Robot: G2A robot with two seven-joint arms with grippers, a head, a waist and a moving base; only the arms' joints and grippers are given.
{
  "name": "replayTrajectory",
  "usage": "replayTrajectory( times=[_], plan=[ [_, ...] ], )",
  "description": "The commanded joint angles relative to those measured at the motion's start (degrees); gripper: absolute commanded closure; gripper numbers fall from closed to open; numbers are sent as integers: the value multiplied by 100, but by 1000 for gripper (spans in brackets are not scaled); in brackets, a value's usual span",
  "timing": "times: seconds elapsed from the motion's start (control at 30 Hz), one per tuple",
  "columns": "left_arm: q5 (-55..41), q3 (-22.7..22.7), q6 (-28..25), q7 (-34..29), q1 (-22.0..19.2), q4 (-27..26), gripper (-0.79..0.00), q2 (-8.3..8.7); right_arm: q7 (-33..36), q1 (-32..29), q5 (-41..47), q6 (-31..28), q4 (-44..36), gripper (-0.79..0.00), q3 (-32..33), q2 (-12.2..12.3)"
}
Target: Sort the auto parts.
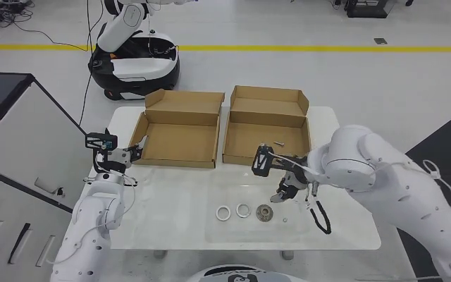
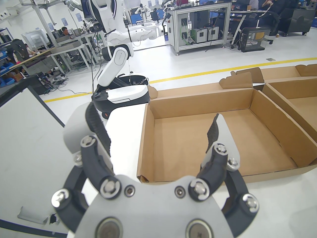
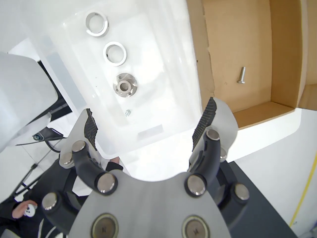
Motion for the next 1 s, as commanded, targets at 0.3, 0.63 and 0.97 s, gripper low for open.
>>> replayTrajectory(
  times=[0.3, 0.63, 0.97],
  plan=[
    [0, 0, 0, 0, 0, 0, -785, 0, -1, 653, 57, -116, -173, -785, -1334, 422],
    [0, 0, 0, 0, 0, 0, -785, 0, -1, 1461, -94, -115, 35, -785, -2511, 586],
    [0, 0, 0, 0, 0, 0, -785, 0, -71, 1654, -235, -184, 319, -785, -2961, 405]
  ],
)
